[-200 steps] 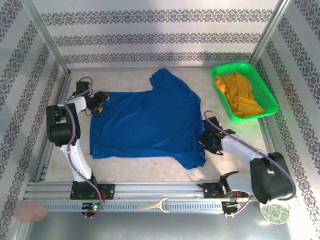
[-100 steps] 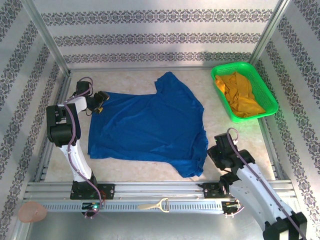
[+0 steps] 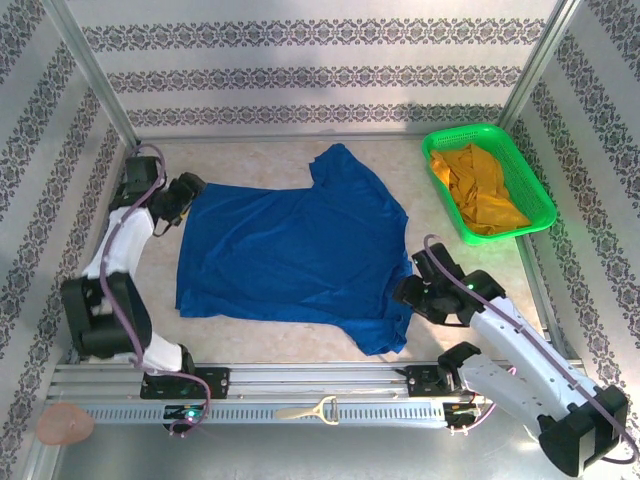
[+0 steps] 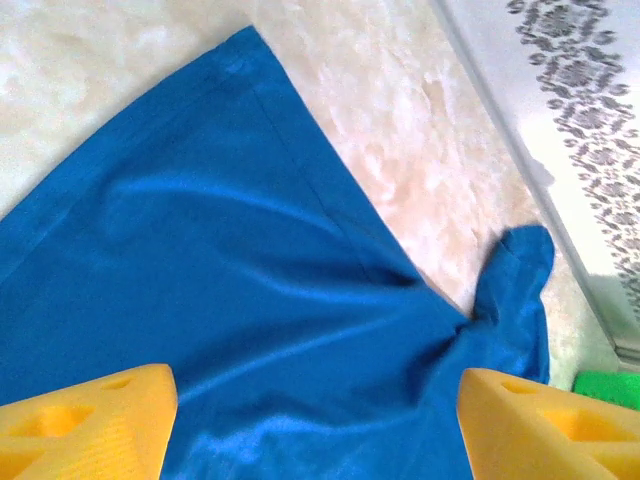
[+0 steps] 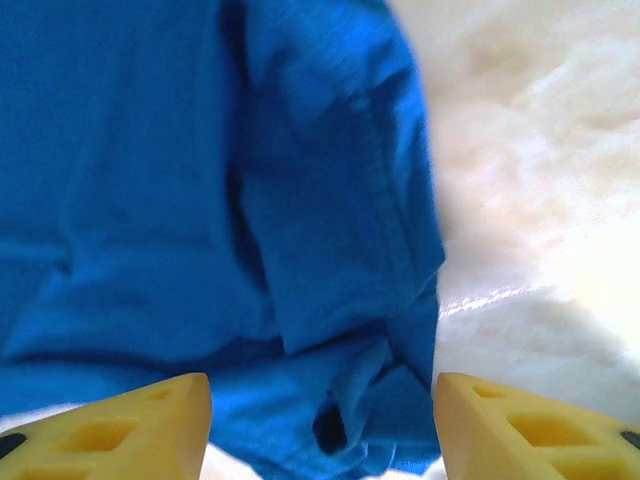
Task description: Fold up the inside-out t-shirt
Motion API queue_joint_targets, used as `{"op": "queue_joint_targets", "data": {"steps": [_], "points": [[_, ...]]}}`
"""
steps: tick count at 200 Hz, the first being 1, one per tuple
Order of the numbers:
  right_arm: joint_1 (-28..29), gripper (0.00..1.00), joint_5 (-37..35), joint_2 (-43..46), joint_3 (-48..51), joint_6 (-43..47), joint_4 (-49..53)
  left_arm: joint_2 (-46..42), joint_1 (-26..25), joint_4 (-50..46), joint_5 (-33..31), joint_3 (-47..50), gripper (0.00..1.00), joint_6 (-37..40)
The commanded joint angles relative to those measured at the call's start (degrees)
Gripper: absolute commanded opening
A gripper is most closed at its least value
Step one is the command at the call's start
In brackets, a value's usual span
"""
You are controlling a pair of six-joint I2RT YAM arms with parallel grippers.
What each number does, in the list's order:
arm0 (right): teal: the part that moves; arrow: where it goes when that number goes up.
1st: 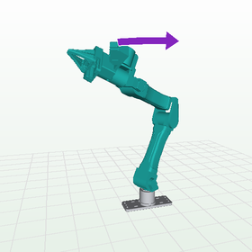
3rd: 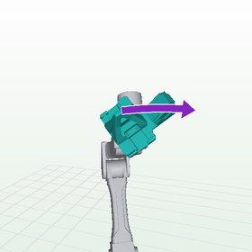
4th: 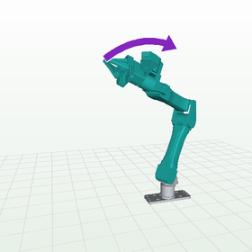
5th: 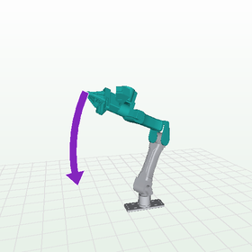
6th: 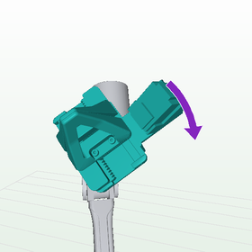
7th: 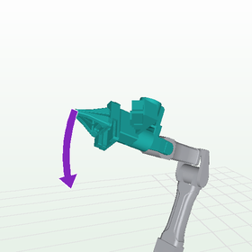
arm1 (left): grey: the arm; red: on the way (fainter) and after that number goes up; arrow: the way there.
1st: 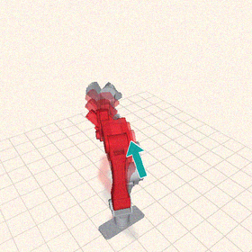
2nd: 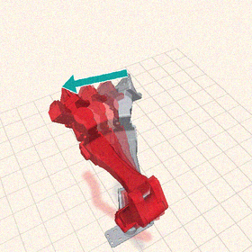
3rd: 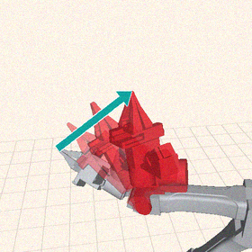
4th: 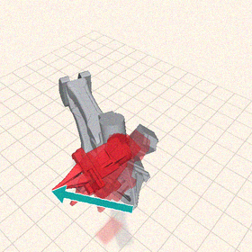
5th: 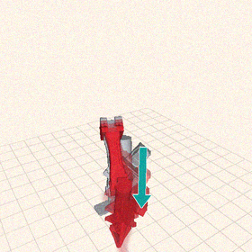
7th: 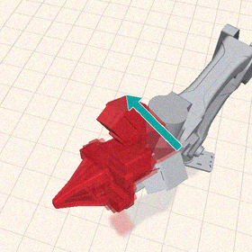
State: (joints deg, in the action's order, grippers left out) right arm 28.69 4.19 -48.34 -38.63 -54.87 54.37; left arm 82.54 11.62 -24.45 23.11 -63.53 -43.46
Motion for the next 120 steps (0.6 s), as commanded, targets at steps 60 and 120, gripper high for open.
{"op": "queue_joint_targets", "data": {"steps": [60, 120], "points": [[7.0, 0.53, 2.6, -1.8, 5.2, 2.3, -2.4, -22.3, -0.1, -18.5, -6.7, 22.1, 0.76, -0.9], [7.1, 0.37, 4.2, -2.3, 7.3, 1.8, -6.4, -27.5, -0.1, -21.6, -11.3, 30.5, 0.77, -4.1]]}}
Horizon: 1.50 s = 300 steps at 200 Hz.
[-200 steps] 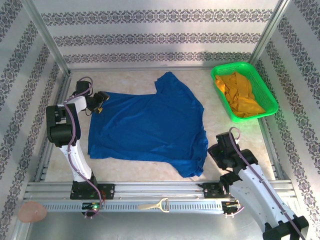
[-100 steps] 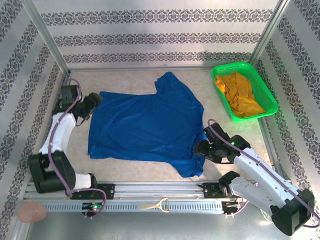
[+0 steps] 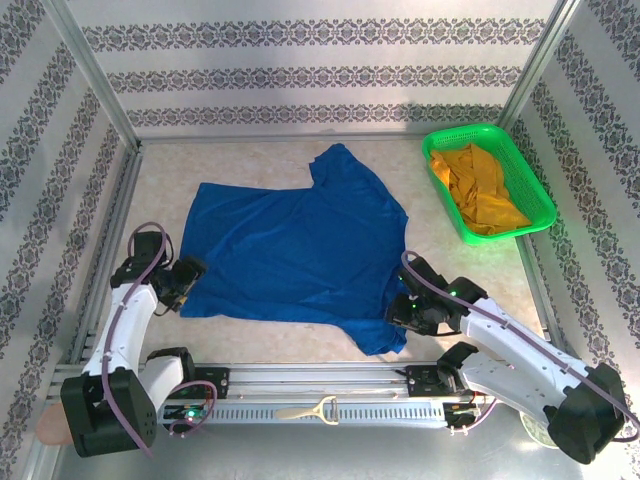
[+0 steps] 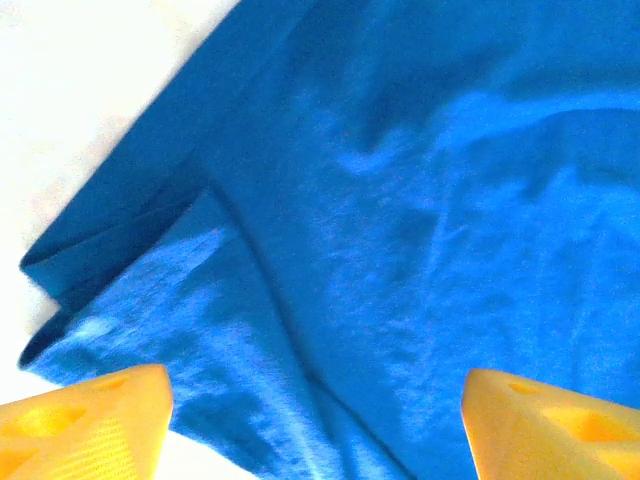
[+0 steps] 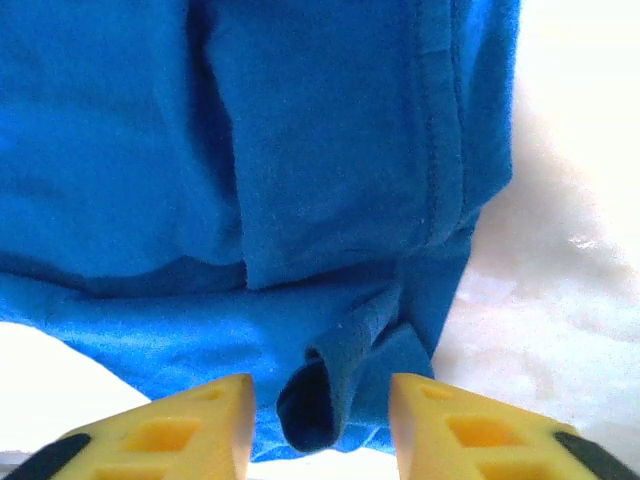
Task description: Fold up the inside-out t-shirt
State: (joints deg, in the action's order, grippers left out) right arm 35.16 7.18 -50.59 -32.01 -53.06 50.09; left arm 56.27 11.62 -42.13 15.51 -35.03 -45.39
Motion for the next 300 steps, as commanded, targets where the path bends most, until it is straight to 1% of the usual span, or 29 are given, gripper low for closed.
{"op": "queue_joint_targets", "data": {"steps": [1, 18, 49, 72, 90, 113, 121, 137, 155, 163, 169, 180, 187, 190, 195, 202, 205, 210, 217, 243, 257, 278, 294, 300], "points": [[0.6, 0.37, 1.2, 0.0, 0.7, 0.0, -2.1, -1.2, -0.1, -3.9, -3.8, 2.1, 0.77, -2.2], [0.5, 0.33, 1.2, 0.6, 0.9, -0.3, -2.2, -1.3, -0.1, -4.0, -5.1, 3.1, 0.77, -3.1], [0.6, 0.32, 1.6, 2.2, 1.2, -1.2, -2.0, -1.4, -0.1, -4.6, -8.2, 3.9, 0.78, -5.0], [0.6, 0.32, 1.6, 3.4, 1.5, -1.8, -1.6, -0.5, -0.1, -2.7, -9.3, 5.1, 0.75, -6.2], [0.6, 0.34, 2.0, 4.1, 1.7, -2.2, -1.5, 1.4, -0.1, -0.4, -9.3, 5.6, 0.66, -6.6], [0.5, 0.40, 2.7, 4.2, 1.5, -2.1, -1.4, 3.1, -0.1, 1.8, -9.9, 5.4, 0.53, -6.0], [0.6, 0.42, 2.8, 4.1, 1.4, -1.9, -1.4, 3.4, -0.1, 2.2, -10.2, 5.3, 0.46, -5.8], [0.6, 0.46, 3.2, 3.6, 1.0, -1.4, -1.4, 3.6, -0.1, 2.7, -10.5, 5.5, 0.35, -5.4], [0.6, 0.48, 3.6, 2.7, 0.4, -0.5, -1.4, 3.5, -0.1, 3.0, -10.8, 5.9, 0.28, -5.1], [0.6, 0.48, 3.8, 2.5, 0.2, -0.2, -1.4, 3.4, 0.0, 2.9, -11.0, 6.1, 0.29, -5.2], [0.6, 0.49, 3.8, 2.4, 0.0, 0.0, -1.4, 3.3, -0.1, 2.6, -11.2, 6.2, 0.34, -5.4], [0.6, 0.49, 3.8, 2.2, -0.4, 0.2, -1.3, 3.1, -0.1, 2.2, -11.4, 6.4, 0.47, -5.7], [0.6, 0.49, 3.8, 2.1, -0.4, 0.3, -1.3, 3.0, 0.0, 2.5, -11.3, 6.7, 0.48, -5.9], [0.6, 0.49, 3.8, 2.0, -0.4, 0.4, -1.3, 2.9, 0.0, 2.6, -11.2, 6.8, 0.46, -5.8], [0.6, 0.49, 3.9, 2.0, -0.5, 0.4, -1.3, 2.8, -0.1, 3.0, -11.0, 7.0, 0.40, -5.8], [0.6, 0.49, 4.0, 1.9, -0.3, 0.4, -1.4, 2.6, -0.1, 3.2, -10.9, 7.2, 0.22, -5.8], [0.6, 0.48, 4.0, 1.9, -0.4, 0.4, -1.4, 2.5, -0.1, 3.3, -10.8, 7.2, 0.16, -5.8], [0.6, 0.48, 4.0, 1.9, -0.3, 0.5, -1.4, 2.4, -0.1, 3.2, -10.6, 7.1, 0.08, -5.9], [0.6, 0.47, 4.1, 1.9, -0.2, 0.5, -1.4, 2.0, -0.1, 2.8, -10.5, 6.9, 0.00, -6.0], [0.6, 0.41, 4.1, 2.2, 0.0, 0.8, -0.9, -1.0, -0.1, 0.3, -11.0, 4.9, 0.00, -5.5], [0.6, 0.40, 4.2, 2.2, 0.1, 1.0, -0.5, -2.5, 0.0, -1.5, -11.4, 3.7, 0.00, -5.0], [0.6, 0.41, 3.4, 2.4, 0.7, 0.8, -0.4, -4.2, -0.1, -3.3, -11.5, 2.7, 0.00, -4.6], [0.6, 0.47, 2.4, 1.8, 1.2, 0.6, -0.5, -5.2, -0.1, -3.7, -11.2, 2.5, 0.00, -4.8], [0.5, 0.48, 2.0, 1.6, 1.3, 0.5, -0.5, -5.5, 0.0, -3.9, -11.1, 2.5, 0.00, -5.0]]}}
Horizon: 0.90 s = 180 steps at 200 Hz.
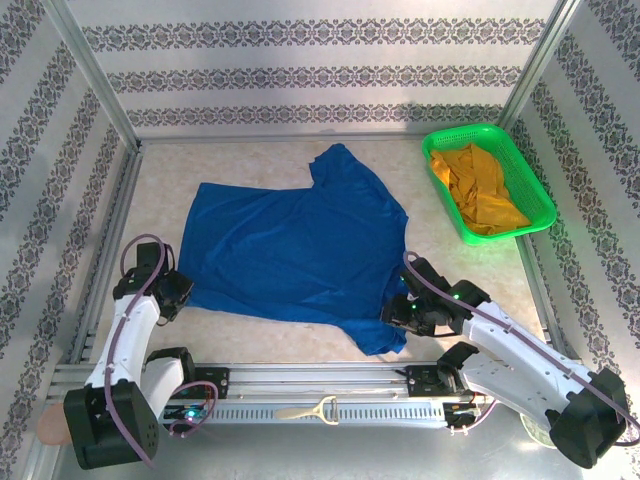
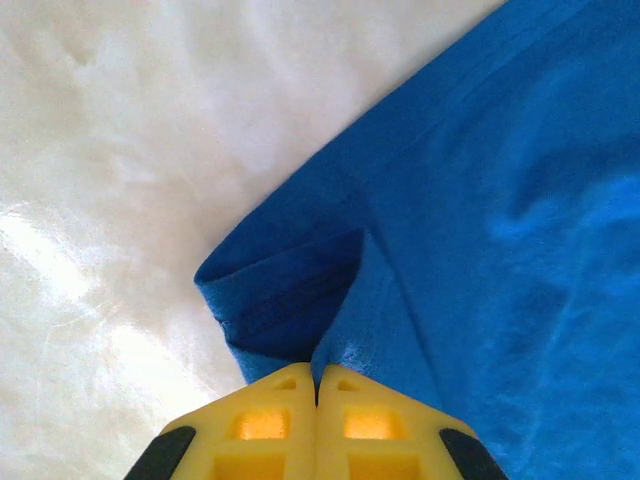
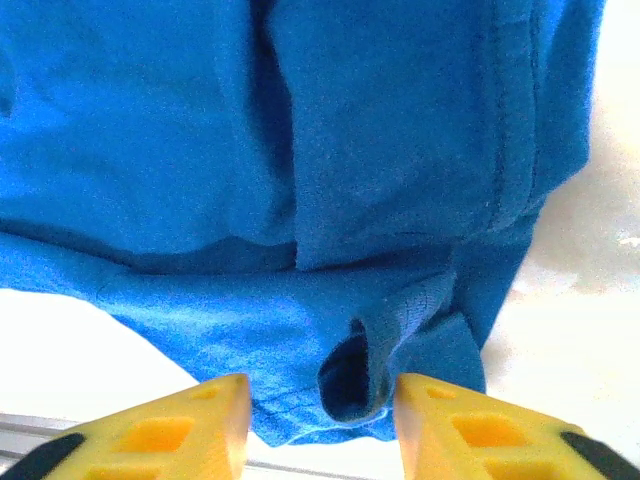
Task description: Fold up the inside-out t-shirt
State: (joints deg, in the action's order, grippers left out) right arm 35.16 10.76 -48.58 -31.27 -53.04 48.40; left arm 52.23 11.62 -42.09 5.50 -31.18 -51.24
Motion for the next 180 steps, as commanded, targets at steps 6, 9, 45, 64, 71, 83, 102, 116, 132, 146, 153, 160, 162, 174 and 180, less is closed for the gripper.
{"op": "queue_joint_targets", "data": {"steps": [6, 9, 45, 64, 71, 83, 102, 116, 132, 146, 153, 160, 162, 174, 180], "points": [[0.6, 0.48, -2.0, -0.5, 0.8, 0.4, 1.2, -1.7, 0.0, -4.1, -0.9, -1.4, 0.00, 0.8], [0.6, 0.48, -2.2, -0.6, 0.9, 0.3, 1.3, -1.8, 0.0, -4.1, -0.8, -1.5, 0.00, 0.8], [0.2, 0.37, -5.7, -0.5, 1.8, -0.2, 0.8, -2.8, -0.1, -4.6, -0.6, -2.5, 0.00, 0.8], [-0.3, 0.10, -6.1, -0.8, 1.8, 0.2, 0.4, -2.9, 0.0, -4.8, -0.4, -3.1, 0.00, 1.0], [-0.3, 0.00, -6.2, -0.6, 1.5, 0.6, 0.8, -2.9, -0.1, -4.9, -0.3, -3.2, 0.00, 1.1], [-0.4, 0.00, -6.7, 0.6, -0.1, 1.4, 2.6, -3.1, -0.1, -5.5, -0.4, -3.8, 0.00, 1.6], [-0.6, 0.00, -8.6, 4.7, -4.3, 2.0, 7.8, -3.8, 0.0, -7.0, -0.7, -5.6, 0.00, 2.7], [-1.3, 0.00, -9.6, 7.6, -7.9, 2.0, 11.2, -4.5, 0.0, -7.7, -0.8, -7.2, 0.00, 3.2], [-2.0, 0.00, -10.5, 9.4, -11.6, 2.5, 13.8, -4.8, 0.0, -8.1, -0.9, -8.9, 0.00, 3.8], [-2.4, 0.00, -11.5, 9.6, -14.1, 3.2, 15.2, -4.5, 0.0, -8.2, -1.2, -10.2, 0.00, 3.9], [-2.9, 0.00, -12.3, 9.6, -15.3, 3.6, 15.5, -4.4, 0.0, -8.2, -1.3, -10.8, 0.00, 4.0], [-3.3, 0.00, -12.8, 9.4, -16.2, 4.0, 15.5, -4.1, 0.0, -8.0, -1.3, -11.4, 0.00, 4.0], [-3.5, 0.00, -12.9, 9.2, -16.4, 4.2, 15.4, -4.1, 0.1, -7.9, -1.3, -11.6, 0.00, 4.0], [-4.8, 0.00, -12.6, 8.3, -17.1, 5.5, 14.8, -3.5, 0.1, -7.6, -1.8, -12.4, 0.00, 4.0], [-5.6, 0.00, -12.2, 7.9, -17.2, 6.0, 14.2, -3.2, 0.1, -7.2, -1.9, -12.6, 0.00, 4.0]]}}
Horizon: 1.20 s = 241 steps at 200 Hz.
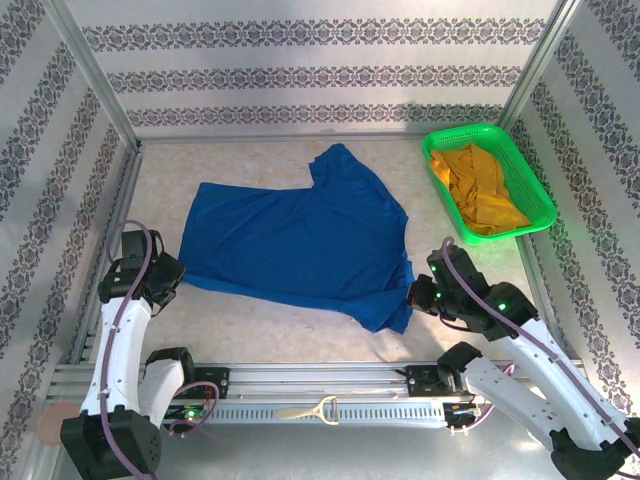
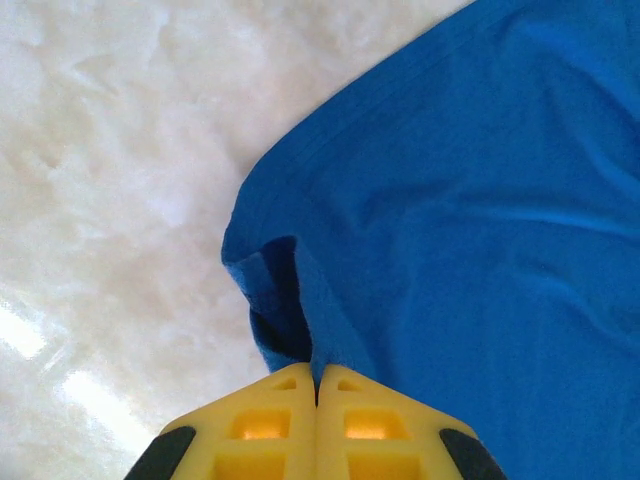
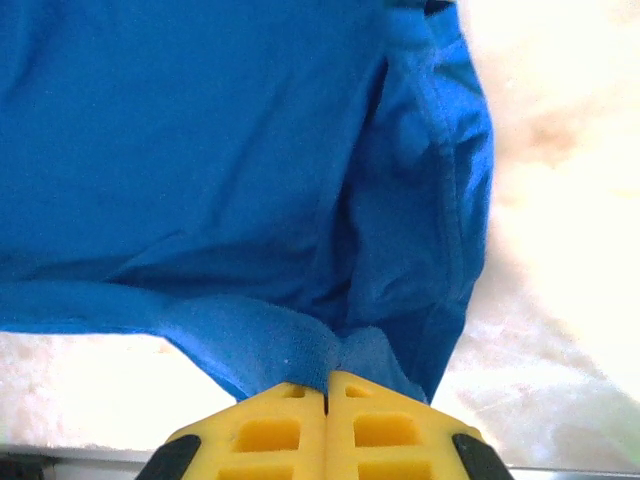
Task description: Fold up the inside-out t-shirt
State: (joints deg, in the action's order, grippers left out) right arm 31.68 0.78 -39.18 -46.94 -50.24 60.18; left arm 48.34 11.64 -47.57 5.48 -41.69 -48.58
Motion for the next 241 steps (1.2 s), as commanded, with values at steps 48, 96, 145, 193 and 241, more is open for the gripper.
{"op": "queue_joint_targets", "data": {"steps": [48, 96, 145, 193, 241], "points": [[-9.1, 0.00, 1.0, -5.1, -3.0, 7.6, -3.1, 4.7, 0.6, 1.3, -1.9, -3.9, 0.00, 0.6], [-15.1, 0.00, 6.3, -14.8, -4.8, 11.3, -13.3, 12.6, 0.7, 6.6, -2.6, -4.7, 0.02, 1.2], [-17.5, 0.00, 8.0, -27.5, -8.9, 14.8, -20.5, 24.0, 0.7, 12.0, -1.4, -8.8, 0.02, 3.2], [-19.6, 0.00, 6.4, -39.7, -13.2, 15.4, -27.3, 35.5, 0.7, 17.4, 0.7, -13.2, 0.15, 4.0], [-20.9, 0.59, 4.8, -38.9, -16.9, 16.4, -22.0, 43.9, 0.8, 17.6, 7.5, -25.7, 0.57, 12.5]]}}
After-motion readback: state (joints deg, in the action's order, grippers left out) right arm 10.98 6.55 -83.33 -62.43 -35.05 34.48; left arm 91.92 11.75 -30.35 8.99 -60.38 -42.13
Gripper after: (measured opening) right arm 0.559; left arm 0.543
